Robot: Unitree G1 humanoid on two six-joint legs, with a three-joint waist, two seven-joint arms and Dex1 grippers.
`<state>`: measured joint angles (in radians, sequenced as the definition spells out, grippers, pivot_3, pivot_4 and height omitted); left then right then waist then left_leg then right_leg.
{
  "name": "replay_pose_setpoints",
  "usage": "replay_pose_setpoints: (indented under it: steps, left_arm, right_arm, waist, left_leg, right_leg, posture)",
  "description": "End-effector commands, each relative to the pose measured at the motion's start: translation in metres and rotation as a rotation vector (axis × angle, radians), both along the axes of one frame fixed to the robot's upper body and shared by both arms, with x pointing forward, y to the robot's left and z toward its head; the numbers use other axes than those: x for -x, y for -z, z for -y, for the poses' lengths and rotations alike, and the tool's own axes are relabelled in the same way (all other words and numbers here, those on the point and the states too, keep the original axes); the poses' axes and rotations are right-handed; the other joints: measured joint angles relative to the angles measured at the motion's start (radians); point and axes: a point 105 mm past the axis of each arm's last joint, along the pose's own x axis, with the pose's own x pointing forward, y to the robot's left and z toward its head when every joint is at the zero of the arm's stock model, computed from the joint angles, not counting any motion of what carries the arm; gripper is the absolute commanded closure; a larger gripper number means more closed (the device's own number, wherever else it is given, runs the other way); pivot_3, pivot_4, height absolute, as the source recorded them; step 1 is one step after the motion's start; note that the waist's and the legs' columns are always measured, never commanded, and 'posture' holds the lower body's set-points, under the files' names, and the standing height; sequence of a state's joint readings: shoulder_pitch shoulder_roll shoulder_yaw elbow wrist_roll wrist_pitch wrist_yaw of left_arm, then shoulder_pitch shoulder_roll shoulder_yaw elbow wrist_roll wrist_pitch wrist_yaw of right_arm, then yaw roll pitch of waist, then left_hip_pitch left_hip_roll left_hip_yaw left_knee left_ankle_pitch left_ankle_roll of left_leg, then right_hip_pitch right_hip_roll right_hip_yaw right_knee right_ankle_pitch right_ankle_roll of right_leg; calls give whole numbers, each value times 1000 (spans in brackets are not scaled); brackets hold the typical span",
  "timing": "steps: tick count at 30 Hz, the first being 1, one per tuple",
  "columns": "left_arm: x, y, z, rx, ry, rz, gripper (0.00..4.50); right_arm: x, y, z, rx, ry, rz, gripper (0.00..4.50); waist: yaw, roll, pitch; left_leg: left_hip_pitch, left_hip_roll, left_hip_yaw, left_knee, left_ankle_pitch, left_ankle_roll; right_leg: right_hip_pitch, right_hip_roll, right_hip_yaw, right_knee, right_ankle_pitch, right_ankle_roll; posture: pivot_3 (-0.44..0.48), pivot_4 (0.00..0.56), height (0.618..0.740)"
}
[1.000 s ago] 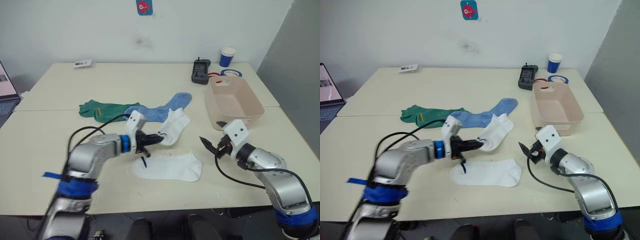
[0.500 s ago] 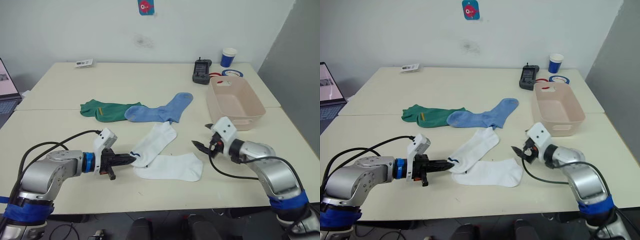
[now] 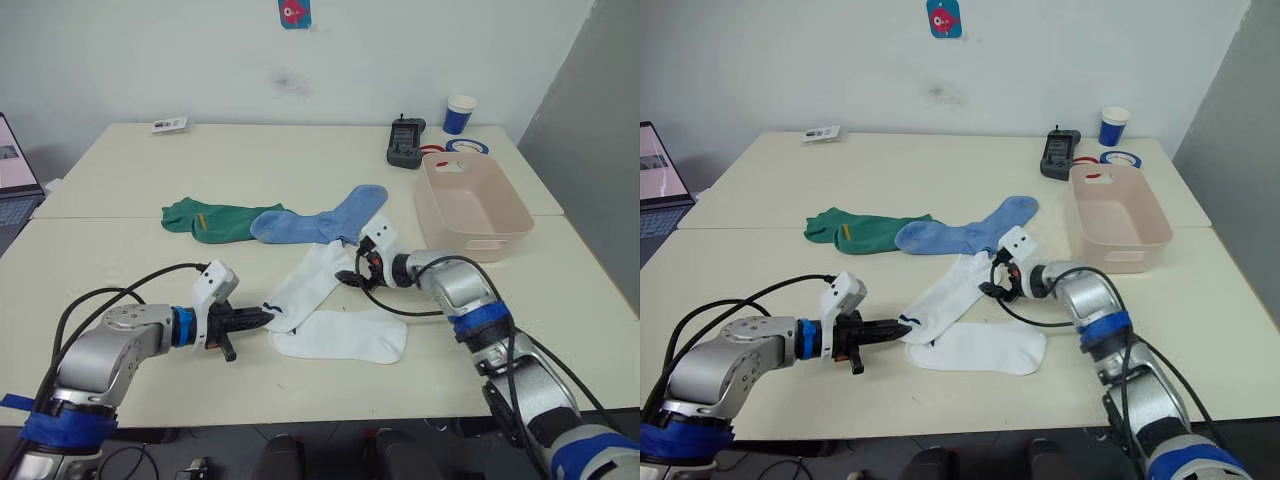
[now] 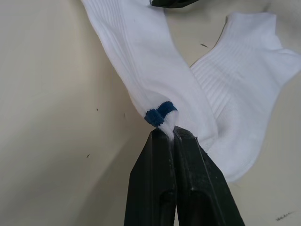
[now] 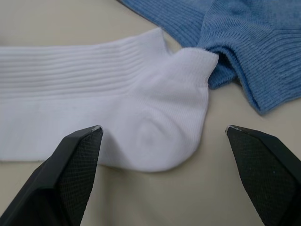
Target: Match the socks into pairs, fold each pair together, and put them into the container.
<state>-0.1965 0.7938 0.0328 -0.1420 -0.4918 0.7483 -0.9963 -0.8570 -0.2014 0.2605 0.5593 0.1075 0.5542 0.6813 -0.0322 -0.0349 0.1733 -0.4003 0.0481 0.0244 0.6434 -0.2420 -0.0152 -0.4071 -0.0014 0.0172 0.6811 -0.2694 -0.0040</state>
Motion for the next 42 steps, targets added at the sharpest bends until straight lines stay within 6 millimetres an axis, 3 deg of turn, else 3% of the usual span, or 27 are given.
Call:
replay_pose_setpoints:
  steps: [1,11,17,21,27,37,42]
  left_arm:
    - [1,-8,-1,-9,7,45,4500]
    - [-1,-6,-3,-17,1,53,4500]
    - [-5,-8,-2,-20,13,72,4500]
    - [-6,-15,1,-9,55,95,4500]
    - [-1,-27,7,-24,165,114,4500]
    - [12,-25,25,-92,407,76,4500]
    - [3,-23,23,-134,439,72,4500]
  right_arm:
    - [-8,-11,3,-20,12,33,835]
    - [5,-9,-4,-5,-92,68,4377]
    - [2,-12,6,-18,-52,83,4449]
    - [7,-27,19,-62,-34,85,4449]
    - [45,-47,24,-114,-98,57,4449]
    - [126,-43,44,-66,-84,-33,4449]
    - [140,-38,52,-70,-1,-83,4449]
  waist:
    - [0,0,0]
    - [0,0,0]
    - [0,0,0]
    - [2,0,0]
    - [2,0,0]
    - [2,1,0]
    - [1,1,1]
  left_leg:
    - [0,0,0,0,0,0]
    - [0,0,-1,0,0,0]
    - [0,0,-1,0,0,0]
    - [0,0,-1,0,0,0]
    - [-1,0,-1,-1,0,0]
    - [0,0,-1,-1,0,0]
    - [0,-1,-1,-1,0,0]
  right_leg:
    - [0,0,0,0,0,0]
    - [0,0,-1,0,0,0]
    - [0,0,-1,0,0,0]
    - [0,0,-1,0,0,0]
    - [0,-1,-1,0,0,0]
    - [0,0,-1,0,-3,5]
    - [0,2,-1,0,-3,5]
  posture:
    - [0,150,740]
    - [0,150,740]
    - [0,150,740]
    - [0,150,740]
    - [0,150,740]
    - [0,150,740]
    - [0,150,740]
